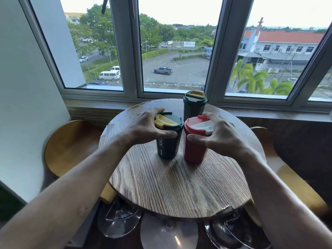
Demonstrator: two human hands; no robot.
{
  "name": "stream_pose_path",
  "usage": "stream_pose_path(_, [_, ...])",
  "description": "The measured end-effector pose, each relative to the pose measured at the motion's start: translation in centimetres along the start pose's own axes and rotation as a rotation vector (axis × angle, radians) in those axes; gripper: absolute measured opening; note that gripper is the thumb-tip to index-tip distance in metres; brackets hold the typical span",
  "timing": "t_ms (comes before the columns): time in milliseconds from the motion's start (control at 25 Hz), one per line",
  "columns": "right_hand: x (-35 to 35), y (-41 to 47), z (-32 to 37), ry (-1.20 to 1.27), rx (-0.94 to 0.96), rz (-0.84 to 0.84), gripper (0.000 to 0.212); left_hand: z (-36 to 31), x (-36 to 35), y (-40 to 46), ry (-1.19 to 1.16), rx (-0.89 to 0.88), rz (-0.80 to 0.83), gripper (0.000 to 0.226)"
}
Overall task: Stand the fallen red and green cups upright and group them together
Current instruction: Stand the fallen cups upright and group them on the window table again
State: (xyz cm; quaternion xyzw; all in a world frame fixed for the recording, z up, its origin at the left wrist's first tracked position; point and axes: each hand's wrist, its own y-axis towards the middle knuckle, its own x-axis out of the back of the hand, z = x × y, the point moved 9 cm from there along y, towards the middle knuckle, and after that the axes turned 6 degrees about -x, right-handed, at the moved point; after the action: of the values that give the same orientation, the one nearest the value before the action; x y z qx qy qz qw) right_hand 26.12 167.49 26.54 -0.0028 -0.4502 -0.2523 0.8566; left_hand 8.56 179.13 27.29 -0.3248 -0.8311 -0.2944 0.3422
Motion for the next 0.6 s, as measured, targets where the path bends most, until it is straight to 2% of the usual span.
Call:
stream_pose_path(80, [0.2,0.1,0.2,0.004,0.006,0.007,0.099,-0.1,-0.1,-0.1,0.008,-0.006,0.007,0.106])
stream_pose_path(240, [0.4,0.2,0.5,-0.005,0.011,0.044,0.11,-0.2,-0.1,-0.1,0.009,-0.018,0.017,0.106])
stream_pose_path(360, [0.4,0.3,0.5,0.005,0.007,0.049,0.11,0.0,-0.2,0.1,-0.005,-0.012,0.039,0.105])
stream_pose_path(600, [0.2,0.2,0.7,-0.006,0.024,0.085,0.111,0.9,-0.8,0.2,-0.147,0.031,0.11,0.103])
